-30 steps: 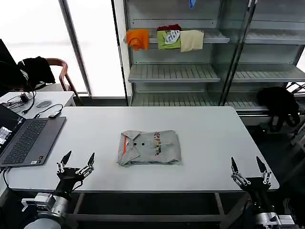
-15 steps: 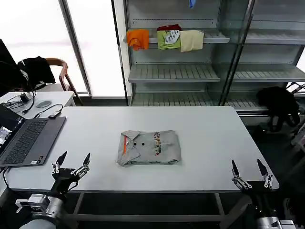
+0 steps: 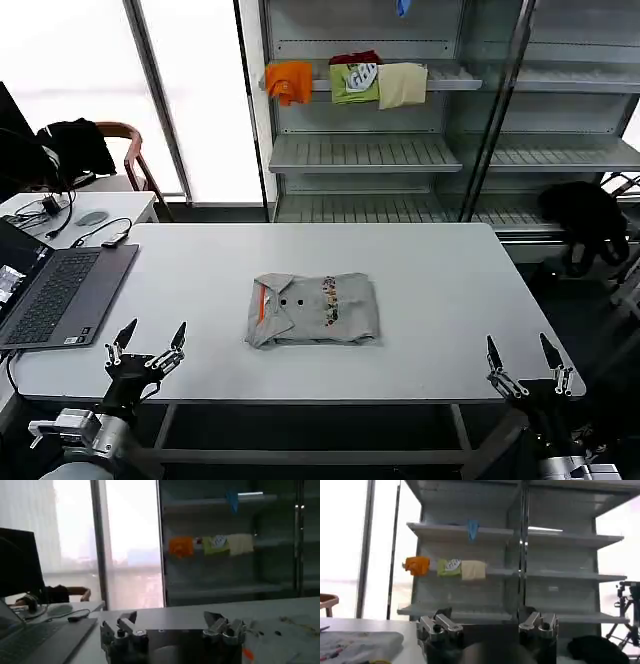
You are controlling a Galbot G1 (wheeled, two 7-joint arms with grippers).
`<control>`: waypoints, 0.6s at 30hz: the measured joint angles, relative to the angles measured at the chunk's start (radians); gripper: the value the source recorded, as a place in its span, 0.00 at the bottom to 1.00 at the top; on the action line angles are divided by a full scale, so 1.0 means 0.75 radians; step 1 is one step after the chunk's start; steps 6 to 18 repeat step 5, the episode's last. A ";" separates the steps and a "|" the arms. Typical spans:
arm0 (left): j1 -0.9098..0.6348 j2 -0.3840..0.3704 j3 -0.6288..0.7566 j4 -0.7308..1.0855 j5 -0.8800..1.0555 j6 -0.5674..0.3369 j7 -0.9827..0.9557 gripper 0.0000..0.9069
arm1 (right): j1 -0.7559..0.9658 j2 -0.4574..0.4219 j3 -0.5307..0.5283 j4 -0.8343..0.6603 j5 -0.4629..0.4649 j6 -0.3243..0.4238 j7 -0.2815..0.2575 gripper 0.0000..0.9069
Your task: Fold and organize the clothes.
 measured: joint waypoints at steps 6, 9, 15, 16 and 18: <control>0.002 0.002 -0.007 0.000 0.000 -0.001 0.002 1.00 | 0.000 0.000 -0.001 -0.002 0.000 0.002 -0.002 1.00; 0.002 0.002 -0.007 0.000 0.000 -0.001 0.002 1.00 | 0.000 0.000 -0.001 -0.002 0.000 0.002 -0.002 1.00; 0.002 0.002 -0.007 0.000 0.000 -0.001 0.002 1.00 | 0.000 0.000 -0.001 -0.002 0.000 0.002 -0.002 1.00; 0.002 0.002 -0.007 0.000 0.000 -0.001 0.002 1.00 | 0.000 0.000 -0.001 -0.002 0.000 0.002 -0.002 1.00; 0.002 0.002 -0.007 0.000 0.000 -0.001 0.002 1.00 | 0.000 0.000 -0.001 -0.002 0.000 0.002 -0.002 1.00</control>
